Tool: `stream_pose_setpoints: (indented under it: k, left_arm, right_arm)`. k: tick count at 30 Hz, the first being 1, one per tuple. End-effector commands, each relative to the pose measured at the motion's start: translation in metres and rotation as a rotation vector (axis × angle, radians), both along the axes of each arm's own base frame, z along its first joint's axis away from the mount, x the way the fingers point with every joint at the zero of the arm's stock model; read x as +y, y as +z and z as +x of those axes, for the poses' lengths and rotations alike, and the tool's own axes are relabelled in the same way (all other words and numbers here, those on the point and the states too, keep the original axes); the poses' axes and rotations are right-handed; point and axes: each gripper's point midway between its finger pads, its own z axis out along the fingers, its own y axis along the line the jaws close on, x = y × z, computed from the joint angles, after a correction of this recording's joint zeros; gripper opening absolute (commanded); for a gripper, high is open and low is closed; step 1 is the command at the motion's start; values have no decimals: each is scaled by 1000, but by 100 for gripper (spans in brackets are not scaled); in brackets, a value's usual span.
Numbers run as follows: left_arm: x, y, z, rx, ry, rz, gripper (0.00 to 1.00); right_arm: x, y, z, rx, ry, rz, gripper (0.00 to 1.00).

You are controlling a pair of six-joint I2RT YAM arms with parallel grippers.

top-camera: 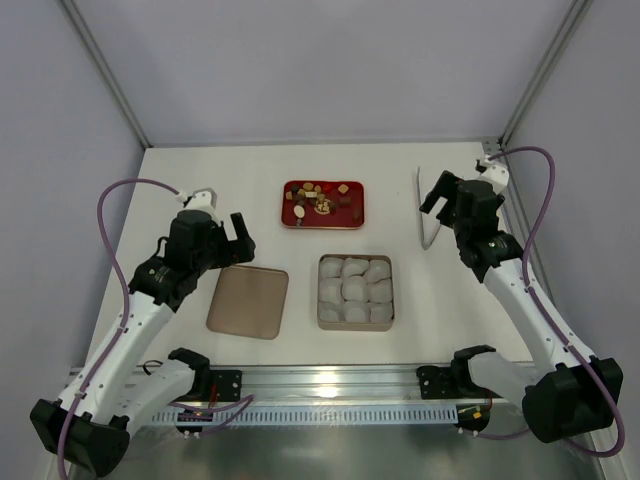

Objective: Pack the chocolate

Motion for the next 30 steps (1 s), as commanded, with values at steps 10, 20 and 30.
stream_pose_setpoints:
  k: [10,20,30]
  left_arm:
    - [-5,11,3,-41,-19,-34,100]
    - [-8,14,0,-50,-33,-49,100]
    - [-7,16,-2,-57,-34,-51,100]
  right_arm:
    - [-5,-14,32,147,96,-73,100]
    - [-28,-75,80,323,104,-20,100]
    - [-31,-135,102,479,67,-10,100]
